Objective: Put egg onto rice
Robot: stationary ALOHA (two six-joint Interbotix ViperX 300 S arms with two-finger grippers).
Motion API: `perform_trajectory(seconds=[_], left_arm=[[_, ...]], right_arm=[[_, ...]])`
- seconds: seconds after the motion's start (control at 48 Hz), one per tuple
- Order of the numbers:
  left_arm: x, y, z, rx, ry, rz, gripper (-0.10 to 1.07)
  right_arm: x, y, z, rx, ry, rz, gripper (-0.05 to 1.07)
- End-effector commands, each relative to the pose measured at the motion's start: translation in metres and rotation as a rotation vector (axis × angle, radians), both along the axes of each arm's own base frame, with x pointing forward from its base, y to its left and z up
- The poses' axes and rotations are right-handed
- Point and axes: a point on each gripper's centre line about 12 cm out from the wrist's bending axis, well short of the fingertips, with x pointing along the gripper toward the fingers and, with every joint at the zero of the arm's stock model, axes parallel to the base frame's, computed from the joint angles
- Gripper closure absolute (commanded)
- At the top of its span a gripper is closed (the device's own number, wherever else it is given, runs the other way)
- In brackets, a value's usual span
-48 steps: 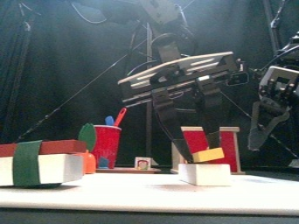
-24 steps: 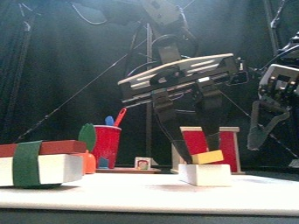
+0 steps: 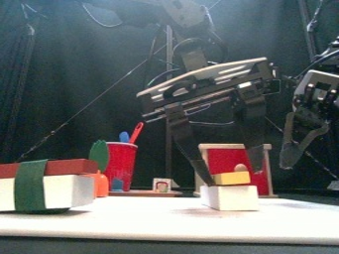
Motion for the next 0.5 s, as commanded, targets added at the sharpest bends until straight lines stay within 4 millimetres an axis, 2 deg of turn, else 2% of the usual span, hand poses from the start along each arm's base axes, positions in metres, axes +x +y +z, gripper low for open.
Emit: perform_trajectory(seconds=[0.0, 0.479], left_arm=[[0.002, 0.003, 0.021, -0.001, -0.042, 0.0, 0.07], [0.005, 0.007, 0.048, 0.005, -0.099, -0.02, 0.07]], right_arm=[[0.005, 0.002, 0.007, 0.003, -0.031, 0.013, 0.64], [0.005, 0.002, 0.007, 0.004, -0.034, 0.014, 0.64]])
